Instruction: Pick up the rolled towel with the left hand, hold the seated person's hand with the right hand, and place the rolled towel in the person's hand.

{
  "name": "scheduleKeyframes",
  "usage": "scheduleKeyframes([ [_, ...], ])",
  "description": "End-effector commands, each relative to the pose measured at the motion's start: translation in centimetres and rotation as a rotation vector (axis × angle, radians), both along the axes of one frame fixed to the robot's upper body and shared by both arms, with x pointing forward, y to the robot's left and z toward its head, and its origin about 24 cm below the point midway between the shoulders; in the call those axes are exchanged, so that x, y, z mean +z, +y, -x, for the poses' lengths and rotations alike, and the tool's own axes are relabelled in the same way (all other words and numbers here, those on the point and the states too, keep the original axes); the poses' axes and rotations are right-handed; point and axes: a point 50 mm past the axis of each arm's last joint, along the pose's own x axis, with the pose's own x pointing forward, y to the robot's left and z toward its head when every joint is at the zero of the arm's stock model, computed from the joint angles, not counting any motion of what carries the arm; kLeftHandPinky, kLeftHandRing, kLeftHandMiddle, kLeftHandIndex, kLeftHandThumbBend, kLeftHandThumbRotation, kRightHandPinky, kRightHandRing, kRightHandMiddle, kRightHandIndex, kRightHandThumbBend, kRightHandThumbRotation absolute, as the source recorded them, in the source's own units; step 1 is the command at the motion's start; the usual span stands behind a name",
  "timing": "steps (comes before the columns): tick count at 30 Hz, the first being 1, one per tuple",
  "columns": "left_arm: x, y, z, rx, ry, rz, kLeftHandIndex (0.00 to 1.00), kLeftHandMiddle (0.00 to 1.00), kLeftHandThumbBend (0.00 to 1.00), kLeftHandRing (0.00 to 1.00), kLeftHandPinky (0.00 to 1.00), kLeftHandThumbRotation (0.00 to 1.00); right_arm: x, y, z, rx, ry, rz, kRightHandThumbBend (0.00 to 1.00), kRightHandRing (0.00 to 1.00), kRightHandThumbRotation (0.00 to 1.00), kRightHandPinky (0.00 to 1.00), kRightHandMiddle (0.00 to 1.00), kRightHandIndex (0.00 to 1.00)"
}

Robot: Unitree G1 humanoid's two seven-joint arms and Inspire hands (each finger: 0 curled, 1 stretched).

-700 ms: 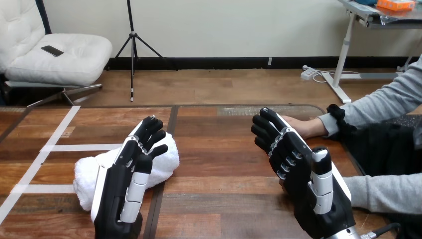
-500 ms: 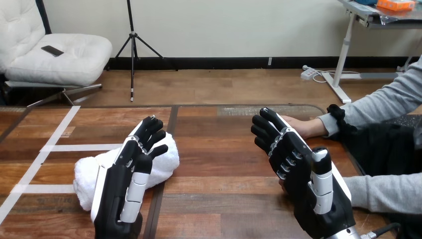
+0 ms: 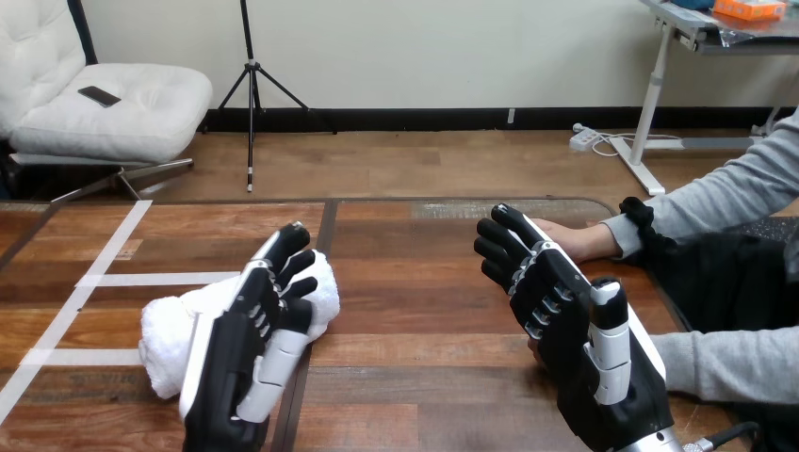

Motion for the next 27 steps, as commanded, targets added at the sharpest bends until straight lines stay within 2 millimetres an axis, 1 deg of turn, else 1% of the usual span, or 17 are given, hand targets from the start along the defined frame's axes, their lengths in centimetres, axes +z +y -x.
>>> scheduleKeyframes([
  [1,1.9,0.6,-2.1,-0.014,-0.090,-0.079,0.88,0.92,0.98,0.92,0.86,0.77,1.5,0.4,-1.2,0.011,-0.088,0.001,0.89,0.93,1.00,0.96,0.92,0.91],
  [4,2.2,1.0,-2.5,-0.010,-0.092,-0.133,0.89,0.93,0.99,0.92,0.86,0.75,1.5,0.4,-1.2,0.011,-0.087,0.001,0.89,0.93,1.00,0.96,0.92,0.91],
  [8,2.5,1.6,-3.0,-0.005,-0.085,-0.210,0.92,0.94,1.00,0.92,0.84,0.73,1.5,0.4,-1.3,0.012,-0.086,0.000,0.88,0.93,1.00,0.96,0.92,0.91],
  [17,3.3,2.3,-4.2,0.032,-0.078,-0.364,0.98,0.98,1.00,0.93,0.82,0.71,1.5,0.4,-1.4,0.014,-0.082,0.000,0.88,0.93,1.00,0.95,0.92,0.91],
  [27,4.3,3.0,-5.5,0.088,-0.070,-0.504,1.00,1.00,1.00,0.95,0.81,0.70,1.4,0.4,-1.6,0.012,-0.085,0.000,0.88,0.93,1.00,0.95,0.92,0.91],
])
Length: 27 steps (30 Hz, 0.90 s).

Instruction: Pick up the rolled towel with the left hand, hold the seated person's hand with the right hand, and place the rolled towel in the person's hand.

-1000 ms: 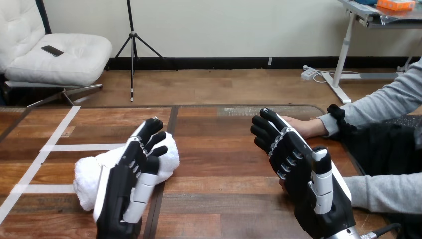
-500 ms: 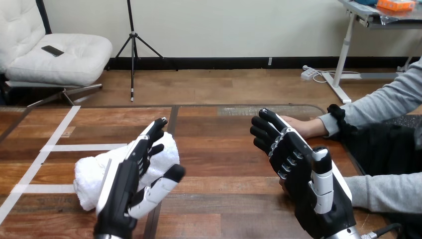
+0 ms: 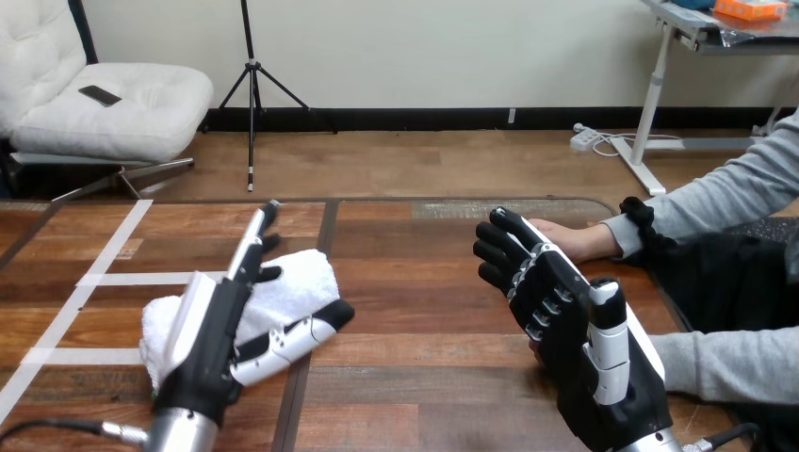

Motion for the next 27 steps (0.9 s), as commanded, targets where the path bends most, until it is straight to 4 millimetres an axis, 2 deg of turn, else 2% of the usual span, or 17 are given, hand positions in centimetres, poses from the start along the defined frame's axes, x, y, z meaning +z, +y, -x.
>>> scheduleKeyframes([
  [1,3.2,-0.1,-2.2,0.006,-0.125,-0.092,1.00,1.00,1.00,0.95,0.81,0.70,1.7,0.5,-1.5,0.014,-0.097,-0.002,0.88,0.93,1.00,0.95,0.92,0.91],
  [27,5.1,1.0,-5.7,0.053,-0.138,-0.312,1.00,1.00,1.00,0.96,0.84,0.72,1.7,0.8,-2.1,0.021,-0.105,-0.008,0.87,0.94,1.00,0.96,0.92,0.91],
])
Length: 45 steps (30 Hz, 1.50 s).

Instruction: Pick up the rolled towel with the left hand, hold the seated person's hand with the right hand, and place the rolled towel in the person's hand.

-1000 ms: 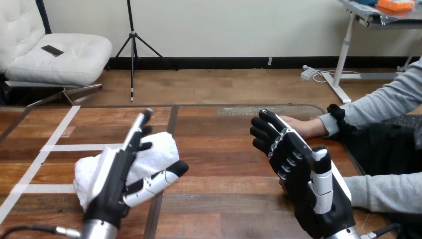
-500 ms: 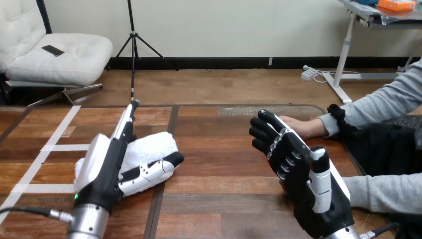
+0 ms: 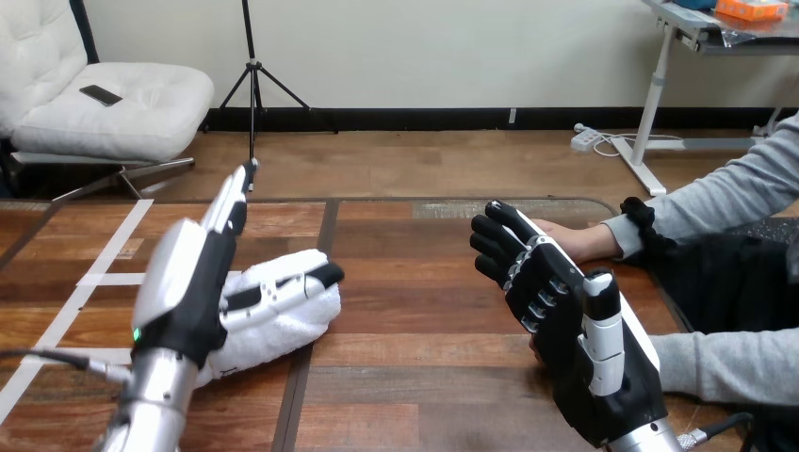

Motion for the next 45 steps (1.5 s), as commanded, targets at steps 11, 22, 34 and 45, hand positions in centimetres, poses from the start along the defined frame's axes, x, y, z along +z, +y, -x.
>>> scheduleKeyframes([
  [11,2.8,-0.2,-3.9,-0.025,-0.060,-0.174,1.00,0.99,1.00,0.96,0.87,0.71,1.5,0.8,-1.8,0.017,-0.101,-0.015,0.87,0.94,1.00,0.96,0.92,0.91],
  [22,2.9,0.0,-6.0,-0.031,-0.043,-0.309,0.97,0.97,1.00,0.94,0.92,0.72,1.7,1.1,-2.1,0.018,-0.115,-0.018,0.88,0.93,1.00,0.95,0.91,0.90],
  [34,2.9,0.1,-8.1,-0.036,0.023,-0.433,0.97,0.97,1.00,0.94,0.94,0.72,2.0,1.3,-2.4,0.021,-0.129,-0.014,0.89,0.93,1.00,0.94,0.91,0.89],
  [45,2.6,0.0,-9.4,-0.038,0.091,-0.517,0.93,0.95,1.00,0.92,0.91,0.68,2.1,1.4,-2.6,0.023,-0.135,-0.021,0.92,0.92,1.00,0.93,0.90,0.88],
])
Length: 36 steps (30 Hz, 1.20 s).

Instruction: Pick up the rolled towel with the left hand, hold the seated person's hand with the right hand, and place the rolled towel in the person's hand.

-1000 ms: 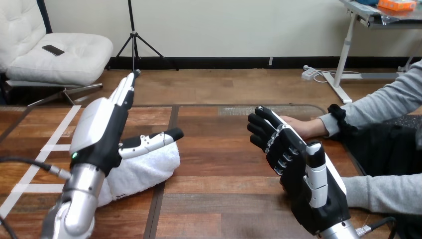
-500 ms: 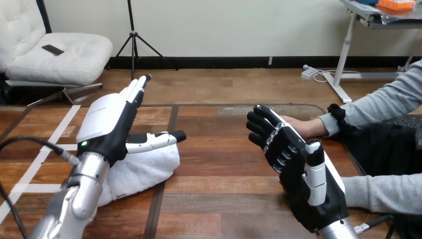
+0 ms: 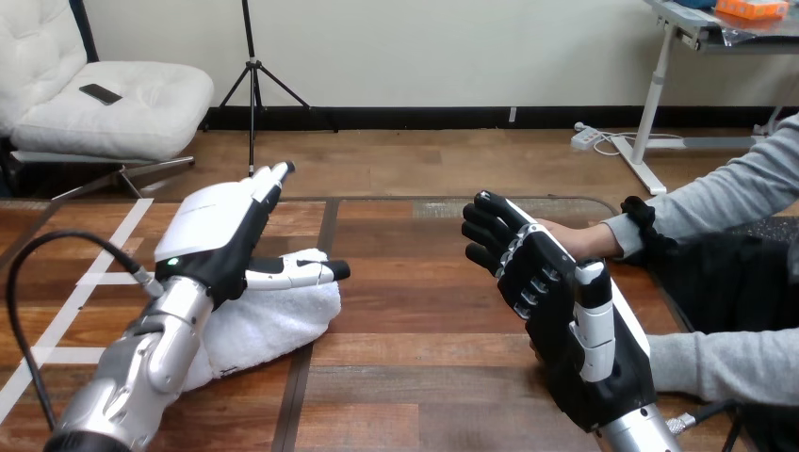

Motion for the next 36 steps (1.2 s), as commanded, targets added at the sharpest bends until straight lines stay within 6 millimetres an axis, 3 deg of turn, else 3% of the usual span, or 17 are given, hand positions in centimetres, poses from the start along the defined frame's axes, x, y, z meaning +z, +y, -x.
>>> scheduleKeyframes([
  [1,3.2,-0.3,-2.7,-0.014,-0.068,-0.084,0.93,0.95,1.00,0.92,0.91,0.68,1.9,0.8,-1.6,0.014,-0.104,-0.013,0.92,0.92,1.00,0.93,0.90,0.88],
  [36,1.4,0.0,-4.4,0.062,0.222,-0.291,0.93,0.94,1.00,0.94,0.93,0.70,2.4,1.1,-1.8,0.012,-0.121,-0.010,0.97,0.91,1.00,0.91,0.88,0.86],
])
